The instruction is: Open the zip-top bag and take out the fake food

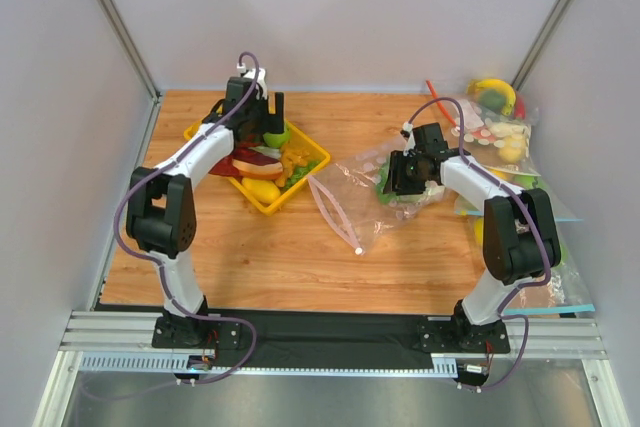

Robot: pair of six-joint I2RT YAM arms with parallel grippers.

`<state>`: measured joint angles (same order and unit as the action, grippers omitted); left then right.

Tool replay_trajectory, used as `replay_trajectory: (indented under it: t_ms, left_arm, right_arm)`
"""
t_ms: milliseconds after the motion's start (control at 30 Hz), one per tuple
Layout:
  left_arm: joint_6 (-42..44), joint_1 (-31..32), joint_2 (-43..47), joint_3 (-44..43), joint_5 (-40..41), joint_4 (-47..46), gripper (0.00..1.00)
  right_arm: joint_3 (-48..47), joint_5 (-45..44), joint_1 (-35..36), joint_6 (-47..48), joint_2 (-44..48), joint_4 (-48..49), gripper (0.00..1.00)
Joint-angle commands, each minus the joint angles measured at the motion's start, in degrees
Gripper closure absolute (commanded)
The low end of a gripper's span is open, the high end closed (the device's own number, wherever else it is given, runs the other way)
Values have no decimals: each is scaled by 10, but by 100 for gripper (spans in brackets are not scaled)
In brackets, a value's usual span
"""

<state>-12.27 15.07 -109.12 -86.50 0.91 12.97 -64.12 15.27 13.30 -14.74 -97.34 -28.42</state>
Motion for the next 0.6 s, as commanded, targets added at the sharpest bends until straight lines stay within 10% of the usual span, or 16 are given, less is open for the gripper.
replay_trajectory:
  t_ms: [0,567]
  left_arm:
    - [5,10,81,0,-4,-4,1]
    - [-23,52,346,221,2,-6,1]
  right_arm:
    - [-10,13,-2,2,22,9,54]
    - [-46,-101,217,52,109,-16,48]
